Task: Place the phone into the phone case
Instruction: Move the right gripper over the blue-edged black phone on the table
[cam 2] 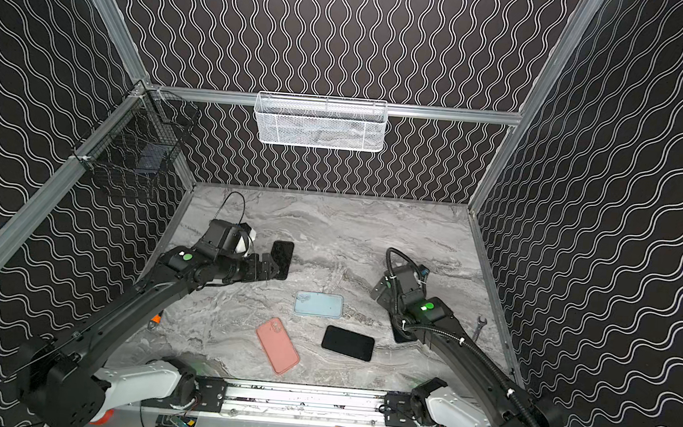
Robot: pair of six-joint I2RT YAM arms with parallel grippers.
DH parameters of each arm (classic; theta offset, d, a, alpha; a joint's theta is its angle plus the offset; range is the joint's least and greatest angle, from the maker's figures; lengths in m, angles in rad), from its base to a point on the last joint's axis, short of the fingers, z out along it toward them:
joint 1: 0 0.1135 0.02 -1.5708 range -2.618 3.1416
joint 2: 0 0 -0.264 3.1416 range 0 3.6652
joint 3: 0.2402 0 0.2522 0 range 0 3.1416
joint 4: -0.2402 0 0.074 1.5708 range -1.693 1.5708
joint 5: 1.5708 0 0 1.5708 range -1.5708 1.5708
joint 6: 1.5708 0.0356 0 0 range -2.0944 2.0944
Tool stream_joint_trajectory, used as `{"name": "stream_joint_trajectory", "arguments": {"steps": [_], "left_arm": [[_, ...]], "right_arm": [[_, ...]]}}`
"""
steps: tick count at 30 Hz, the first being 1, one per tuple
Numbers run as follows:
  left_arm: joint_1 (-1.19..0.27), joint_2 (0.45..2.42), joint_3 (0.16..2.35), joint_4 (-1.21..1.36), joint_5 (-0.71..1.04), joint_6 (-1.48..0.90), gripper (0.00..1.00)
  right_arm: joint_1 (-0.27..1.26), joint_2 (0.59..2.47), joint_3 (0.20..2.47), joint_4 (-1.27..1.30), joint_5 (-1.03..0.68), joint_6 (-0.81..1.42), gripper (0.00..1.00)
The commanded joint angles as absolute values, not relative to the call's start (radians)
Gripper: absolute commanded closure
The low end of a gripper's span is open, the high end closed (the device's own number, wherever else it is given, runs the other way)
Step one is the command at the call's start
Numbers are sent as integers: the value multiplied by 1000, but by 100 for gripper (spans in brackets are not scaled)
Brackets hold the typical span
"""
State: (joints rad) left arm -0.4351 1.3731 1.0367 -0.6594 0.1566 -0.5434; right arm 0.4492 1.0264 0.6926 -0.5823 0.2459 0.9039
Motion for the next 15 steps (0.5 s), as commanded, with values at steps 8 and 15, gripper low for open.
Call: {"name": "stream_joint_trajectory", "arguments": {"steps": [8,15], "left_arm": [[-462,1448,1088,-593,190,-444,3],[-486,1534,1166,-610,254,-413,3]], "right_arm": [[219,1161,655,-581,186,794,1],[179,1288,715,-556,158,725,1]]}}
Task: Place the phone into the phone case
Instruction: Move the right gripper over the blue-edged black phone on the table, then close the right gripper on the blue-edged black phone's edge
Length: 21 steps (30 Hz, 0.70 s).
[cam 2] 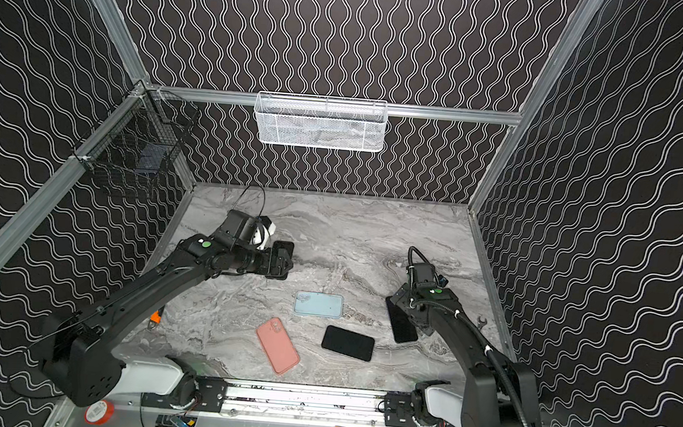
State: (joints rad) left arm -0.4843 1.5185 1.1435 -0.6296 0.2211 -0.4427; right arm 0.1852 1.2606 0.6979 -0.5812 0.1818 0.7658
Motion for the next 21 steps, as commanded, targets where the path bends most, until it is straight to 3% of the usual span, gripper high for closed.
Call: {"name": "stream_joint_trajectory", "arguments": {"steps": [1,21], "left_arm": [[-488,1540,1172,-615,256,-411,3],[-491,1519,1137,-565,214,-468,2]], "right_arm": [[177,1299,720,-552,148,719,1],[227,1430,730,-390,-130,650,1]]}}
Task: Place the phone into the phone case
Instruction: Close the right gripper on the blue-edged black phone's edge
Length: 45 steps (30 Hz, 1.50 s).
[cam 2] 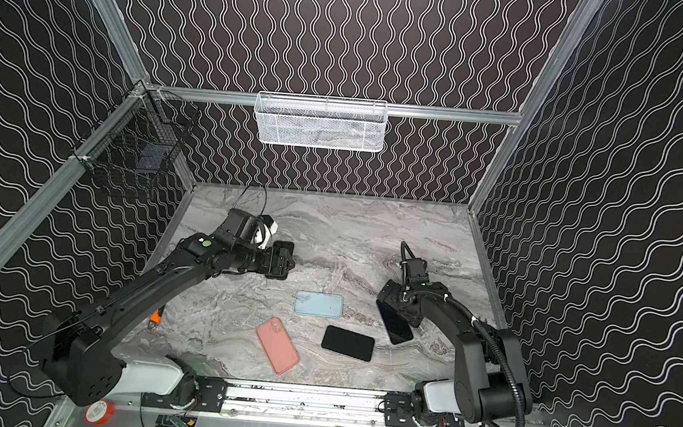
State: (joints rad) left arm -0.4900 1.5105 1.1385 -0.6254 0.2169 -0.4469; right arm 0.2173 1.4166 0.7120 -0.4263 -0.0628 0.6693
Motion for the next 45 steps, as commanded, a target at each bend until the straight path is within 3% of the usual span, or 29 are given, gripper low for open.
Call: {"name": "stream_joint_trajectory", "arguments": {"steps": [1,8,14,23,34,45], "left_arm": [[-494,1528,1143,-561,217,-472,2],[-530,1630,1249,-566,246,-451,1],[-605,1723,1347,-569,290,-405,1],[-694,1810,1383,-498,409,-356,2],[-707,1847,1423,-506,381,-362,1],[-705,1840,1443,-524,352,-383,1]], "right_arm": [[229,1439,743,-391,-139,644,0],[229,1392,828,-495,-48,635,1],[227,1228,818,-735,87,804,1],[227,1026,630,-822,-23,966,1],[229,1077,520,-642,-147,997,0],[229,1230,560,-513,-98,907,0]]}}
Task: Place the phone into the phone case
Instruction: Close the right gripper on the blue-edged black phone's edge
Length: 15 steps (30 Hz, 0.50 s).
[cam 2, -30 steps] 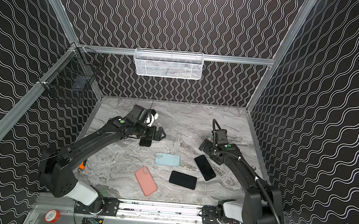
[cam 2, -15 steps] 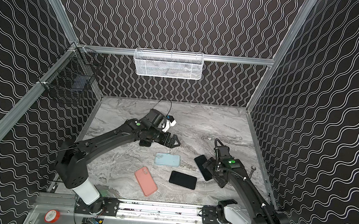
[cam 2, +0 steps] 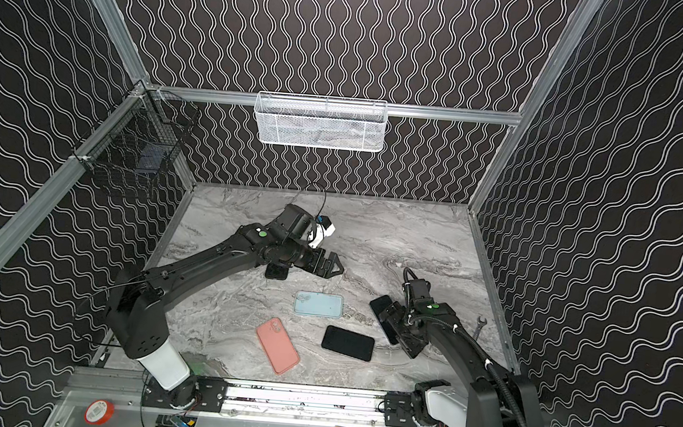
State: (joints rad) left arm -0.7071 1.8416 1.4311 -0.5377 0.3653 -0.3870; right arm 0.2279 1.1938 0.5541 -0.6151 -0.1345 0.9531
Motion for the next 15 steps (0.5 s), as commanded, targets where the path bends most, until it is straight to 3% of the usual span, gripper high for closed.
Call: {"name": "stream_joint_trajectory", "arguments": {"steps": [1,15], "left_arm": [[-704,1837,1443,-525,348,-384,1],[-567,1745,1335,-507,363,-453,1]], "right_arm": [[229,1253,570,-501,-95,894,1],[288,1608,773,-337,-150,844,1]]}}
